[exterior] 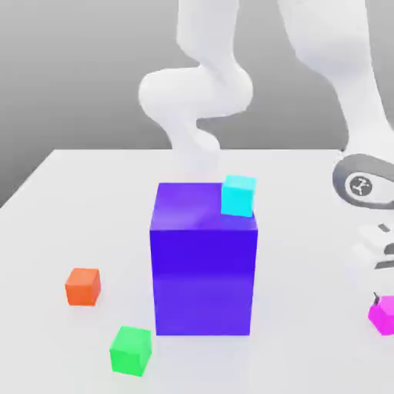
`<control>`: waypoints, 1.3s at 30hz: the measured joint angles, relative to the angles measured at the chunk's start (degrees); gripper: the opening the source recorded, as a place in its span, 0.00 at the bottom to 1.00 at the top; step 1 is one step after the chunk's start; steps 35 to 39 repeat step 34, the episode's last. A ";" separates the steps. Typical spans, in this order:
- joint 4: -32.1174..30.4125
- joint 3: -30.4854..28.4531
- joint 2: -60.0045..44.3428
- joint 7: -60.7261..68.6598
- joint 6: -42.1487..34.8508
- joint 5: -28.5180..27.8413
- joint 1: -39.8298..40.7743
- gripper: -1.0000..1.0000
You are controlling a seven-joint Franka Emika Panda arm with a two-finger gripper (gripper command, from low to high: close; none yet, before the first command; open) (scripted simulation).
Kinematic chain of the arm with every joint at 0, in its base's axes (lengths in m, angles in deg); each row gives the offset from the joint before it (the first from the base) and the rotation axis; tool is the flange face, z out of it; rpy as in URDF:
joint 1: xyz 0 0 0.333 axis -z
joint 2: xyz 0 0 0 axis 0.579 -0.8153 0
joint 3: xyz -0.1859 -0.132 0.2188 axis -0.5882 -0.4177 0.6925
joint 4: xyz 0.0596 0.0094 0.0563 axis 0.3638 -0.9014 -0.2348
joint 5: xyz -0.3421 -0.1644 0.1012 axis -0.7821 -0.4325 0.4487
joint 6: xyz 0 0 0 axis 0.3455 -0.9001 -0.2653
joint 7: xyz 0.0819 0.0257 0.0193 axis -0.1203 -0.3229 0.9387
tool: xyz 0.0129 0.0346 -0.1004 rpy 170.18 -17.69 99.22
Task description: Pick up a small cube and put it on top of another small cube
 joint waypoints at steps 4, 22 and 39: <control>0.00 0.01 0.00 -0.01 0.09 -0.01 0.00 0.00; -9.22 -3.10 18.94 24.90 -7.85 17.48 26.84 0.00; -11.90 -12.92 15.48 37.91 -0.51 22.67 41.33 1.00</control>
